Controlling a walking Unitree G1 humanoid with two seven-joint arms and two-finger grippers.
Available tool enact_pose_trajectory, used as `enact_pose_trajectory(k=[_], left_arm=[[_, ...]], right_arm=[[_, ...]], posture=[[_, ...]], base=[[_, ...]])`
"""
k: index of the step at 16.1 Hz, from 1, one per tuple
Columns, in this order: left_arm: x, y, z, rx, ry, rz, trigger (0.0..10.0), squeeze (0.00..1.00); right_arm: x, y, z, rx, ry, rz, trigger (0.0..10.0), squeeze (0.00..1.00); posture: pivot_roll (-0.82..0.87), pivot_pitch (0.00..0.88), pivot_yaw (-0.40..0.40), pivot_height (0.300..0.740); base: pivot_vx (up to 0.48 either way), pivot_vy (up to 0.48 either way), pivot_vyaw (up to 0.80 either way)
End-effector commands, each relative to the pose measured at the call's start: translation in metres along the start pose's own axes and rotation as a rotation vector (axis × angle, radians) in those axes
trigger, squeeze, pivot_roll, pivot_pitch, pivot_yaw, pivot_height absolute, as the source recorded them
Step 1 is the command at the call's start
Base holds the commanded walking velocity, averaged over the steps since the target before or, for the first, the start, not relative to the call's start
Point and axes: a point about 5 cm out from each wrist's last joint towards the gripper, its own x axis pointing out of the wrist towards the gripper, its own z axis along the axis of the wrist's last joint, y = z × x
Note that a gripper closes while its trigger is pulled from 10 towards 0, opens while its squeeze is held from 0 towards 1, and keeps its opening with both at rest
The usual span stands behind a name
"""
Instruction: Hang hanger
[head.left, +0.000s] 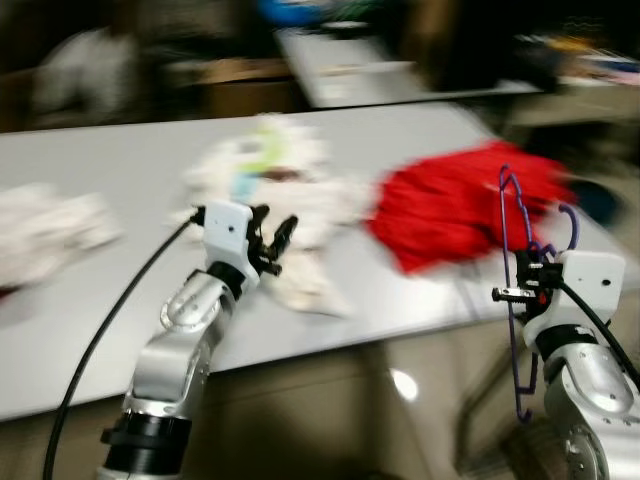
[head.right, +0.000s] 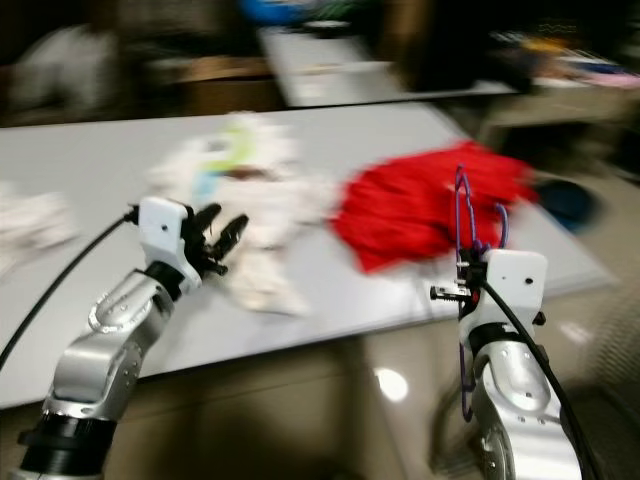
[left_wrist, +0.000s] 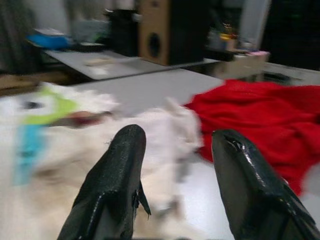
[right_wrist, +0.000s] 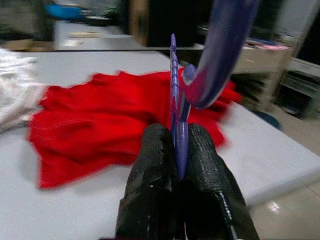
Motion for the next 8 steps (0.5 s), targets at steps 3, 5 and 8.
enact_pose_trajectory(k=[3, 5, 8], left_arm=[[0.002, 0.003, 0.003, -0.021, -0.017, -0.004, 10.0, 0.0], [0.006, 0.005, 0.006, -0.024, -0.029, 0.006, 10.0, 0.0], [0.009, 0.01, 0.009, -0.036, -0.043, 0.026, 10.0, 0.0]], right_arm=[[-0.003, 0.002, 0.006, 0.0, -0.031, 0.018, 10.0, 0.0], [-0.002, 0.012, 0.008, -0.004, -0.04, 0.091, 10.0, 0.0], [-0.005, 0.02, 0.006, -0.083, -0.031, 0.212, 10.0, 0.0]], posture=[[-0.08, 0.0, -0.013, 0.74], [-0.08, 0.0, -0.012, 0.74], [-0.09, 0.0, -0.013, 0.74]], base=[[0.082, 0.0, -0.8], [0.276, 0.0, -0.4], [0.294, 0.0, 0.0]])
